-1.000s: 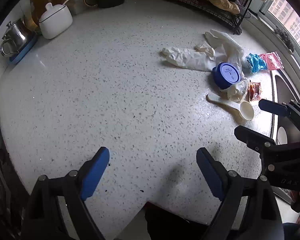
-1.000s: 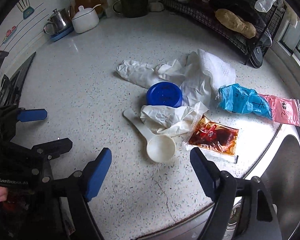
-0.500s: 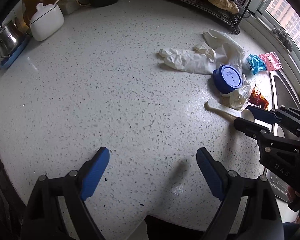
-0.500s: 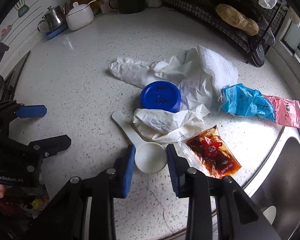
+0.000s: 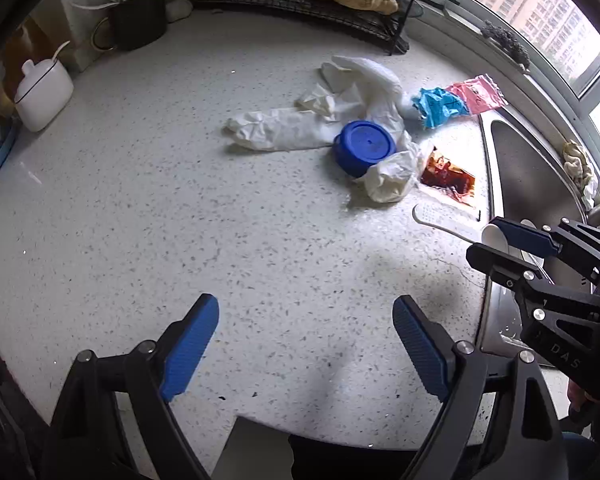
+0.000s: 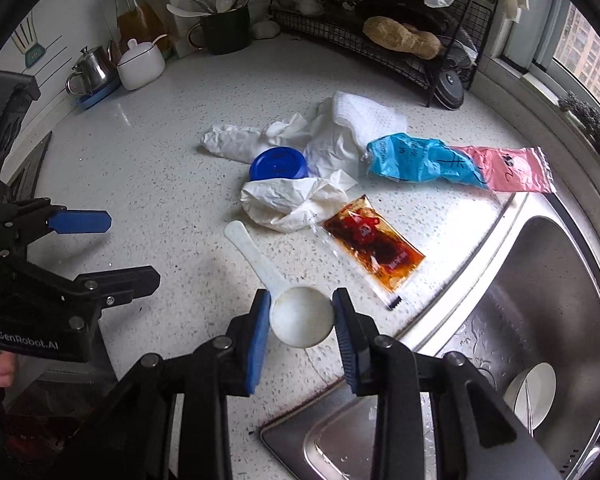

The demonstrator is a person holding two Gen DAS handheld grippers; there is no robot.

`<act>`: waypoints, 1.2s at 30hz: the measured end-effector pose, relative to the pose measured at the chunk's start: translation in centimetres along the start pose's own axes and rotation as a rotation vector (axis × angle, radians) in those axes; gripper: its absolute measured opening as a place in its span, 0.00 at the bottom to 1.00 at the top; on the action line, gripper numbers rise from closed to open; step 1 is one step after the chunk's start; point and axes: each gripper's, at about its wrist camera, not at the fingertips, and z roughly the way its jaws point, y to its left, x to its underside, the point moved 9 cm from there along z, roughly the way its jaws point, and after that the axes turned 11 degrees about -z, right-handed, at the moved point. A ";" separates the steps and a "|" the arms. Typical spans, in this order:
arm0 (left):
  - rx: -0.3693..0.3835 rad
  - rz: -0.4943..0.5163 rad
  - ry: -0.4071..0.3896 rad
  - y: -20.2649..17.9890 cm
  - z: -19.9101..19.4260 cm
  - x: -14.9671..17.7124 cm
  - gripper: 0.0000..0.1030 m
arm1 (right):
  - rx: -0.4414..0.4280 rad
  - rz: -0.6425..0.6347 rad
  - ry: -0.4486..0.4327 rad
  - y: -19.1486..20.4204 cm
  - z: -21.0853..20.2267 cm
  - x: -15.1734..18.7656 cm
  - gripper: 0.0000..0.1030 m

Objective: Collect trash
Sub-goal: 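Lift the white scoop over the steel sink with the right gripper, then grasp the red sauce packet with the left gripper while the right gripper holds the scoop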

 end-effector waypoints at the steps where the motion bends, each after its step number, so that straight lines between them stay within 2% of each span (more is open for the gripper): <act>1: 0.008 0.016 0.002 -0.8 0.0 0.0 0.85 | 0.011 0.017 -0.003 -0.5 -0.4 0.4 0.29; 6: 0.047 0.084 0.009 -4.7 0.3 -0.7 0.85 | 0.063 0.098 -0.005 -3.4 -2.4 2.3 0.29; 11: 0.069 0.202 0.001 -9.0 0.6 -2.3 0.85 | 0.119 0.163 -0.020 -6.6 -4.3 3.5 0.29; 19: 0.073 0.343 -0.001 -14.6 3.7 -5.5 0.85 | 0.164 0.264 -0.030 -10.7 -4.4 5.0 0.29; 24: 0.093 0.372 0.035 -16.1 5.7 -5.7 0.85 | 0.166 0.283 -0.017 -12.4 -3.6 5.3 0.29; 26: 0.070 0.377 0.047 -16.2 6.5 -5.5 0.85 | 0.165 0.286 -0.013 -13.0 -3.3 5.6 0.29; 29: 0.075 0.368 0.076 -16.6 8.1 -5.4 0.85 | 0.157 0.290 -0.003 -13.7 -2.7 6.0 0.29; 36: 0.055 0.366 0.073 -17.4 9.5 -6.0 0.85 | 0.135 0.288 0.000 -14.5 -1.9 6.2 0.29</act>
